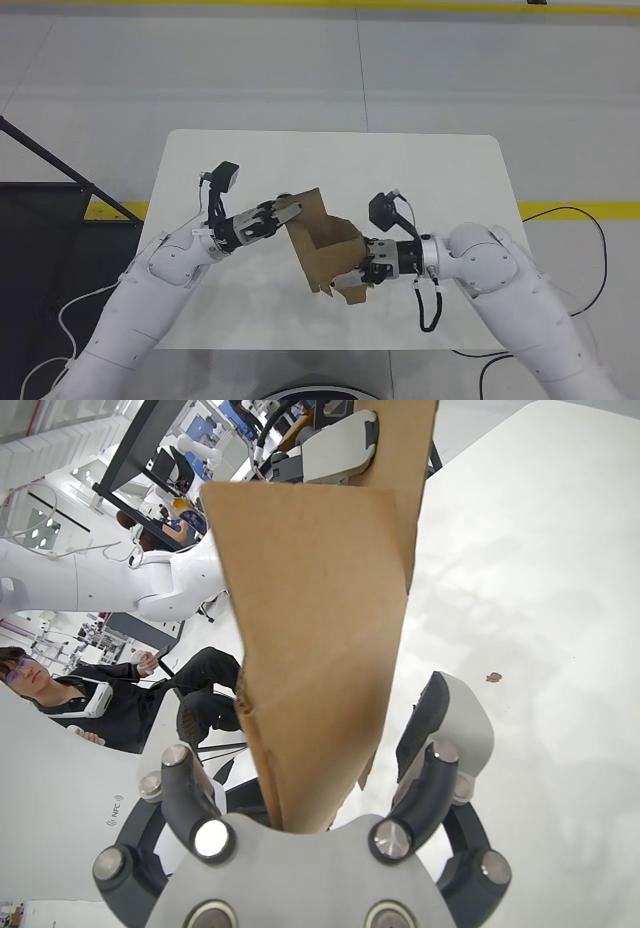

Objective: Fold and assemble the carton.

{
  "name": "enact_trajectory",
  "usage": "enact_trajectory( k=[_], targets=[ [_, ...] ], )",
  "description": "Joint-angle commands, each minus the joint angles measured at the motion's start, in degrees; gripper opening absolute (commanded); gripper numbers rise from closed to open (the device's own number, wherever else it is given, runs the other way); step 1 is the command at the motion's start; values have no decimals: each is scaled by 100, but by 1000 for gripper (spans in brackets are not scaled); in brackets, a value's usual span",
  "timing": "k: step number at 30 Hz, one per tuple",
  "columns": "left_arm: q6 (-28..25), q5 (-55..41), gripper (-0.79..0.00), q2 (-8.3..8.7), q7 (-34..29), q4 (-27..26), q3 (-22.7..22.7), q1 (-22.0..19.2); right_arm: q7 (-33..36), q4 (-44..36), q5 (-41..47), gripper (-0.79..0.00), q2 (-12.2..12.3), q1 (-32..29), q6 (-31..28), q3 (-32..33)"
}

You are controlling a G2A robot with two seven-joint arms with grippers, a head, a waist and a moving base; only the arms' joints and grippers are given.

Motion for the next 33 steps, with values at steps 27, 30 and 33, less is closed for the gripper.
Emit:
enact_trajectory(
  k=[27, 30, 33],
  targets=[
    [-18, 280, -785, -99, 332, 52, 106, -23, -207, -421, -489, 0, -88, 12, 395, -249],
    [-13, 301, -785, -108, 351, 51, 118, -24, -349, -509, -634, 0, -89, -42, 555, -224],
    [-8, 329, -785, -118, 364, 55, 135, -27, -477, -600, -757, 0, -90, -103, 688, -199]
  ],
)
